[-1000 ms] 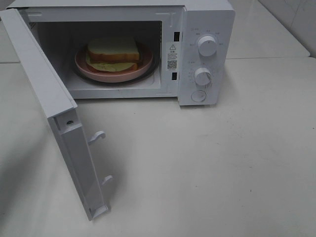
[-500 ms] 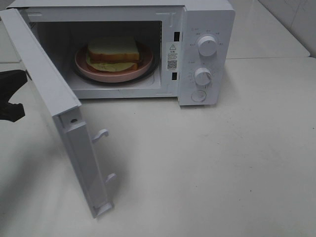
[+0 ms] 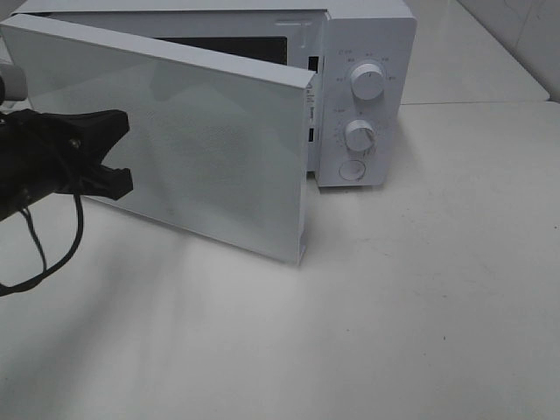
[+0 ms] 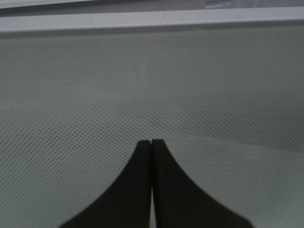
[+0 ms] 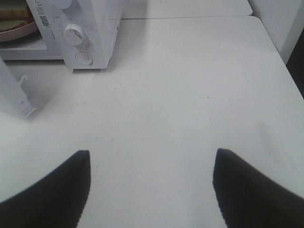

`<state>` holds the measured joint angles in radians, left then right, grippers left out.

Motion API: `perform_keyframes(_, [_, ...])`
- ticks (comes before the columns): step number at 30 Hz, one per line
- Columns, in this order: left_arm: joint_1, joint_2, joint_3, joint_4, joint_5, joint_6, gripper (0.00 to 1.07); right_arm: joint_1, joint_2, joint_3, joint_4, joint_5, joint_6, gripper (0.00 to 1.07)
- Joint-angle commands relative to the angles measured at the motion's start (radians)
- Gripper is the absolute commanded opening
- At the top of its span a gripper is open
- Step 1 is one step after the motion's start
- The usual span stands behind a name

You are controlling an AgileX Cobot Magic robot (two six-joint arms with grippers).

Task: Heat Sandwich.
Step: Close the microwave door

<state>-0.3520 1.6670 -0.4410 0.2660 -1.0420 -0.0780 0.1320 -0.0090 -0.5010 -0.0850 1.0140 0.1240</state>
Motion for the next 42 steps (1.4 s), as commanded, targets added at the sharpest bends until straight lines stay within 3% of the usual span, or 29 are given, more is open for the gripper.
perform_keyframes(1, [-0.057, 0.024, -0.041, -0.092, -0.017, 0.007, 0.00, -0.007, -0.023, 0.003, 0.000, -0.016, -0.003, 0.71])
perform_keyframes(7, [-0.154, 0.098, -0.124, -0.187, -0.011, 0.029, 0.00, -0.007, -0.023, 0.003, 0.000, -0.016, -0.003, 0.70])
perform_keyframes(19, [-0.263, 0.201, -0.320, -0.331, 0.077, 0.049, 0.00, -0.007, -0.023, 0.003, 0.000, -0.016, -0.003, 0.69])
perform_keyframes(36, [-0.277, 0.357, -0.589, -0.377, 0.177, 0.055, 0.00, -0.007, -0.023, 0.003, 0.000, -0.016, -0.003, 0.69])
perform_keyframes(42, [-0.275, 0.405, -0.686, -0.452, 0.200, 0.055, 0.00, -0.007, -0.023, 0.003, 0.000, -0.016, -0.003, 0.68])
